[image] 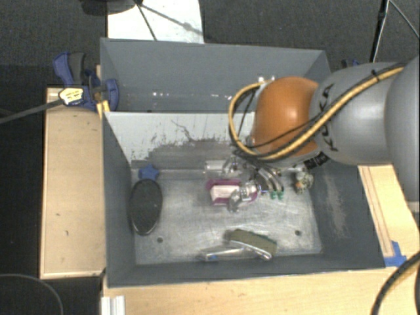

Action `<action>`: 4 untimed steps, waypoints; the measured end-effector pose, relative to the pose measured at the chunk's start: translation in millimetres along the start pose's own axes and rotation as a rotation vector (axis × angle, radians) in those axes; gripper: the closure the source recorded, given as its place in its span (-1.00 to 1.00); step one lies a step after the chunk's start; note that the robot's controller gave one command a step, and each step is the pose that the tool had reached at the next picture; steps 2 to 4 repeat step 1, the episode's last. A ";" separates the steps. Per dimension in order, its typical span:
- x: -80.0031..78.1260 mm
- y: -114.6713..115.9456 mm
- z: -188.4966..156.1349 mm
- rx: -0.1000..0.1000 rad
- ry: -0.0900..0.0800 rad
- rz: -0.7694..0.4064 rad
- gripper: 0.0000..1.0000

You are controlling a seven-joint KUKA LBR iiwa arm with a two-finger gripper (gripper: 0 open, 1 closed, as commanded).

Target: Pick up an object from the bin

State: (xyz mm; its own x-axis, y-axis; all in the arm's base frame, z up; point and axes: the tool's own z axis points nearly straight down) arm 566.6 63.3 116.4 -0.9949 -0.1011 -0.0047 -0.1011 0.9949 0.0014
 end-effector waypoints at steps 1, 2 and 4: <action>-1.7 0.1 -57.9 0.001 -0.003 0.004 1.00; -1.7 0.1 -57.9 0.001 -0.003 0.004 1.00; -1.7 0.1 -57.9 0.001 -0.003 0.004 1.00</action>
Offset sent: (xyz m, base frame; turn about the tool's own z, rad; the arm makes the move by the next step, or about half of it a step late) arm -0.0001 0.0001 0.0543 0.0000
